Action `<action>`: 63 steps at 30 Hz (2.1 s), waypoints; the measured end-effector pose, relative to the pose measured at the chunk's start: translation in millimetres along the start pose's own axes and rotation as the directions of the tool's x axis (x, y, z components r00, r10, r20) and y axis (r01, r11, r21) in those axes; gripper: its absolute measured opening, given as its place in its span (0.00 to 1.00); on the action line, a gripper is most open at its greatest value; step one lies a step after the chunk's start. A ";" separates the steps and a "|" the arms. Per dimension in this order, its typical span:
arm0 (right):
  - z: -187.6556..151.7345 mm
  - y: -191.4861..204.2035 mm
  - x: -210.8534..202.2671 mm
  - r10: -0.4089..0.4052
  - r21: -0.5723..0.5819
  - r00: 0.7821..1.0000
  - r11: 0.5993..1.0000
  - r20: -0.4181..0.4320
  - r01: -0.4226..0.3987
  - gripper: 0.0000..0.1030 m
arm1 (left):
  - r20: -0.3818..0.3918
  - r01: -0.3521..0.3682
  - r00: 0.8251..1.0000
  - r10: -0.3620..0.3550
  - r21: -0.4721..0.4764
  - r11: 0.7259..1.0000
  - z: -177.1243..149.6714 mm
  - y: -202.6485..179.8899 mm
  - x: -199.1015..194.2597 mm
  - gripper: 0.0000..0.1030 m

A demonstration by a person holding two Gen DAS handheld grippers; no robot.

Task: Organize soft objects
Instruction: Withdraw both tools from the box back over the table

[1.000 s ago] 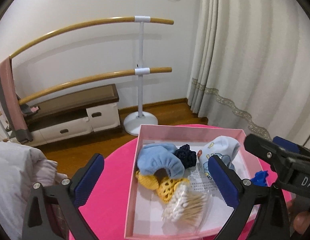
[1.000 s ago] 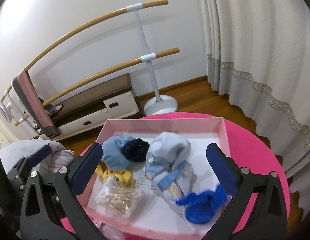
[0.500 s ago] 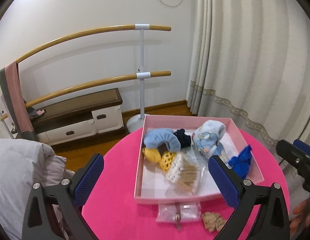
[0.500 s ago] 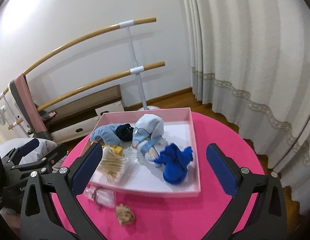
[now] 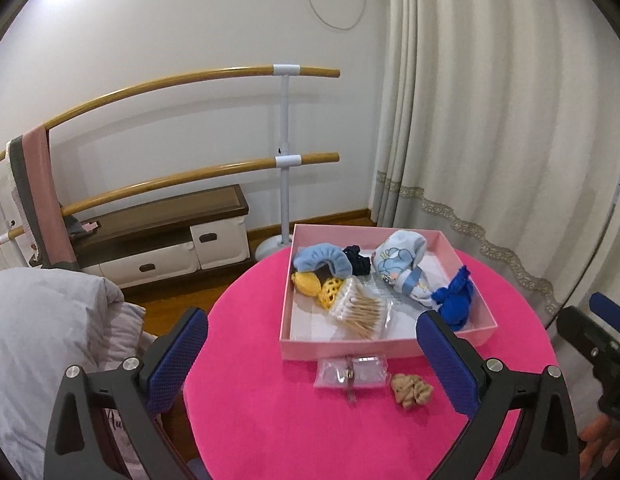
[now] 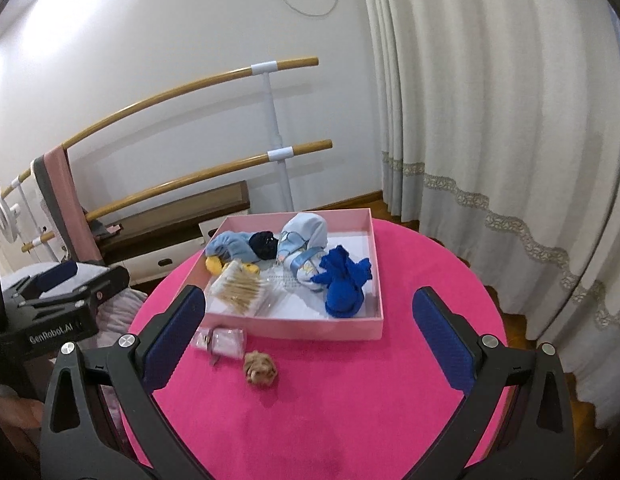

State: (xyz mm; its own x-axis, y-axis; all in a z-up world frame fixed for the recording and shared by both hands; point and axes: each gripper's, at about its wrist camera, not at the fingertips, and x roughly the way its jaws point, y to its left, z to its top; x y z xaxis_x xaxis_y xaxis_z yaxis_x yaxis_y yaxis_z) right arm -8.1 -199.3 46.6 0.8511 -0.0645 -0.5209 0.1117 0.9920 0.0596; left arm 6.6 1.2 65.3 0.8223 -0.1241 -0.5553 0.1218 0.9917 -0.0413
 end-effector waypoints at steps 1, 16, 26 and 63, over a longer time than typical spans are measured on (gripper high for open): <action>-2.9 1.6 -2.7 -0.002 -0.004 1.000 1.000 0.002 0.002 1.00 | 0.003 -0.003 1.000 0.003 0.003 1.000 -4.2 -1.3 -7.3 1.00; -25.5 5.6 -21.9 0.011 -0.009 1.000 1.000 -0.008 -0.012 1.00 | -0.027 -0.016 1.000 0.015 -0.031 0.999 -33.0 5.7 -55.5 1.00; -25.3 11.2 -30.5 -0.008 -0.027 1.000 1.000 0.020 0.009 1.00 | 0.022 -0.026 0.999 0.027 -0.027 0.999 -38.2 2.3 -74.3 1.00; -61.6 6.6 56.6 0.005 -0.059 0.971 0.998 -0.238 -0.020 1.00 | -0.154 -0.026 0.988 0.023 -0.015 1.000 -53.6 6.2 18.4 1.00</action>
State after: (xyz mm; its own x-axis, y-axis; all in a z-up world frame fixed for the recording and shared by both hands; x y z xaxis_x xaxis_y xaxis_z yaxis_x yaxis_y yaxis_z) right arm 9.2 -189.8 -34.9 0.7049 -0.0319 -0.7086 0.0644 0.9977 0.0191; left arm -7.3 6.8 10.3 0.7293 -0.0944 -0.6776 0.0925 0.9949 -0.0390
